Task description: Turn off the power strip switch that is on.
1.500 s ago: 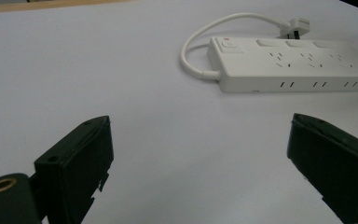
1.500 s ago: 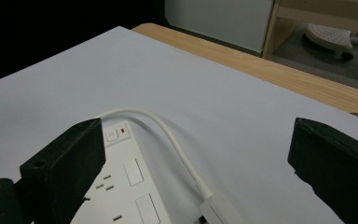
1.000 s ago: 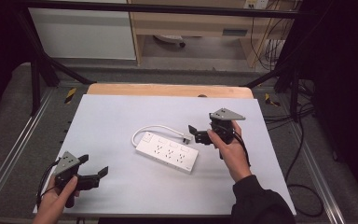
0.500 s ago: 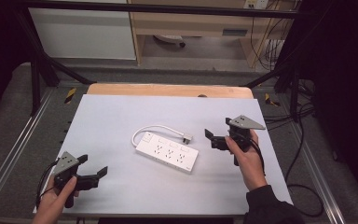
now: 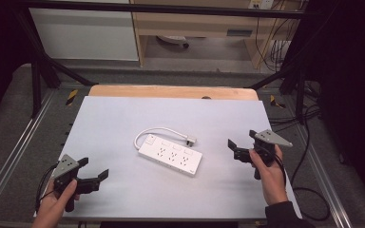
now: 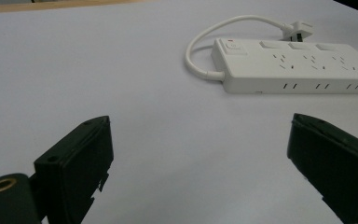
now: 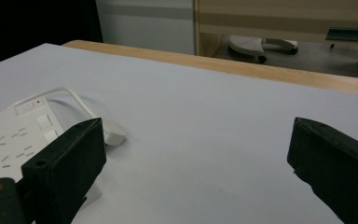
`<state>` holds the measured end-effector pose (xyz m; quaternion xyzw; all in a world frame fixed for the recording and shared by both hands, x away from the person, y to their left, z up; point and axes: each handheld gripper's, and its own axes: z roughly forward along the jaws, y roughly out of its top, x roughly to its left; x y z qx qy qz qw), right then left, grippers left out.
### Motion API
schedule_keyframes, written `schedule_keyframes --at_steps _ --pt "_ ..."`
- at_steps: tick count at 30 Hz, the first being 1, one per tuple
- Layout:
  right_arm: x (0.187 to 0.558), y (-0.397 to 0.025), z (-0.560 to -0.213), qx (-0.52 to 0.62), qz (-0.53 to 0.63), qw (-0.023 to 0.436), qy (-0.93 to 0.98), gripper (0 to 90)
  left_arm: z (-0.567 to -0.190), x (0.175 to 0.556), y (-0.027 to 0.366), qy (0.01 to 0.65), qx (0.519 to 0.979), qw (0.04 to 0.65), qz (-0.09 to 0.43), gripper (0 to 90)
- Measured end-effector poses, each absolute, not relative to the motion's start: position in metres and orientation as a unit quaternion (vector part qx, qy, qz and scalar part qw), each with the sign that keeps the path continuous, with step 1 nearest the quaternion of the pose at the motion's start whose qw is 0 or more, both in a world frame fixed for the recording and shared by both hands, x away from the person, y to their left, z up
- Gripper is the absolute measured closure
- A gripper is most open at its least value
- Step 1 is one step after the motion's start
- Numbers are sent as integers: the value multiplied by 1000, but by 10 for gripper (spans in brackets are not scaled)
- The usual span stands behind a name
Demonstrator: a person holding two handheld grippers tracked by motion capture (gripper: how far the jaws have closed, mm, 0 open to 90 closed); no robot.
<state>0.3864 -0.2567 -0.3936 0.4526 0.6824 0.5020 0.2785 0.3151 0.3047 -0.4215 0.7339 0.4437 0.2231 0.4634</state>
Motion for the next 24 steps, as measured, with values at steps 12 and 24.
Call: schedule_keyframes --at_steps 12,24 --pt "375 -279 -423 475 484 282 678 39 -422 315 304 443 735 462 223 69" --pt "374 -265 -452 469 426 256 730 29 -422 315 303 439 738 462 222 69"
